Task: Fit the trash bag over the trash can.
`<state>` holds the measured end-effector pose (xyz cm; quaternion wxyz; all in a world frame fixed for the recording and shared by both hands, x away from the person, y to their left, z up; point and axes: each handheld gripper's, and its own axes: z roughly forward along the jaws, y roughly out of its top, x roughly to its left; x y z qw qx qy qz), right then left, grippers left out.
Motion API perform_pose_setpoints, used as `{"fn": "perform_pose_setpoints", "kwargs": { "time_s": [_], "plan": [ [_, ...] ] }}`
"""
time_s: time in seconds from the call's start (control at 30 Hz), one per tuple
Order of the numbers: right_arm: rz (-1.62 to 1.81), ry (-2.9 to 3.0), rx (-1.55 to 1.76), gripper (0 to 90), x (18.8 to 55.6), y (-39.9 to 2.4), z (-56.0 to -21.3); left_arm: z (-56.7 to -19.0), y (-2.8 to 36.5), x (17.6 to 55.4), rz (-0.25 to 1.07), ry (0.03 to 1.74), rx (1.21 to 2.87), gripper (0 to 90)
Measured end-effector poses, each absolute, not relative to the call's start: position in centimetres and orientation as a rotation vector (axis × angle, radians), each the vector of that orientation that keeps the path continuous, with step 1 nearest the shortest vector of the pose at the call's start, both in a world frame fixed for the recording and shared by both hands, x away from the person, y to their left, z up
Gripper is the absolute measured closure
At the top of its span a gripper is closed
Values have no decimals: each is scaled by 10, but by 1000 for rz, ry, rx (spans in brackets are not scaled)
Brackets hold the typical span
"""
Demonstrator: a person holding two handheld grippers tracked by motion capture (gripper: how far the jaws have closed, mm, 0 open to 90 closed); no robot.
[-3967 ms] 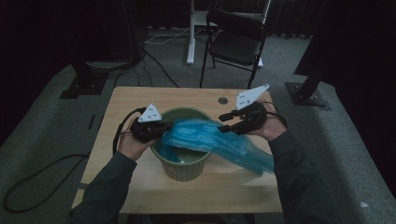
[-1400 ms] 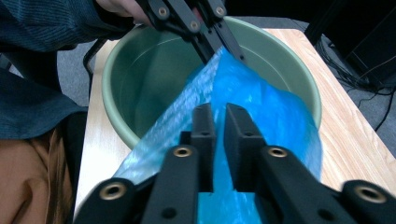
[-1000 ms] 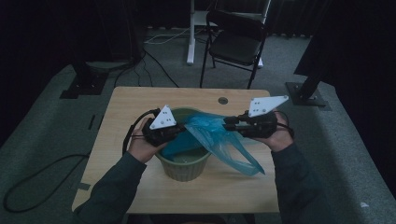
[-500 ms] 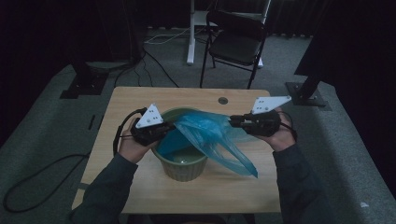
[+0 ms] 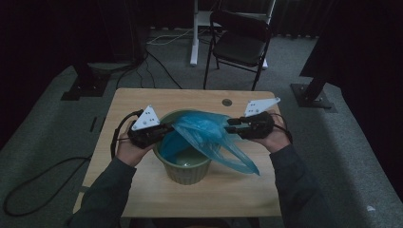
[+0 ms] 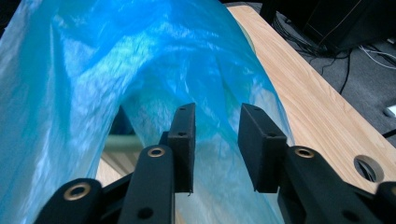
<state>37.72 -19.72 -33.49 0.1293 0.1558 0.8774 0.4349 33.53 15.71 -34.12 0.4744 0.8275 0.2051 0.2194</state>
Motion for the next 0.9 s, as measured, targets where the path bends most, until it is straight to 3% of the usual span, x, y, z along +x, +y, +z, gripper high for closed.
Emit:
{"fn": "perform_pose_setpoints", "kwargs": {
  "time_s": [0.3,0.53,0.9],
  "plan": [
    [1249,2572,444,681,383,-186,-336,-345,160,335,535,512,2023,885],
    [1230,2593,449,893,386,-181,-339,-361,171,341,522,572,2058,881],
    [1248,2587,441,900,383,-185,-336,-368,188,343,527,637,2046,862]
  ]
}}
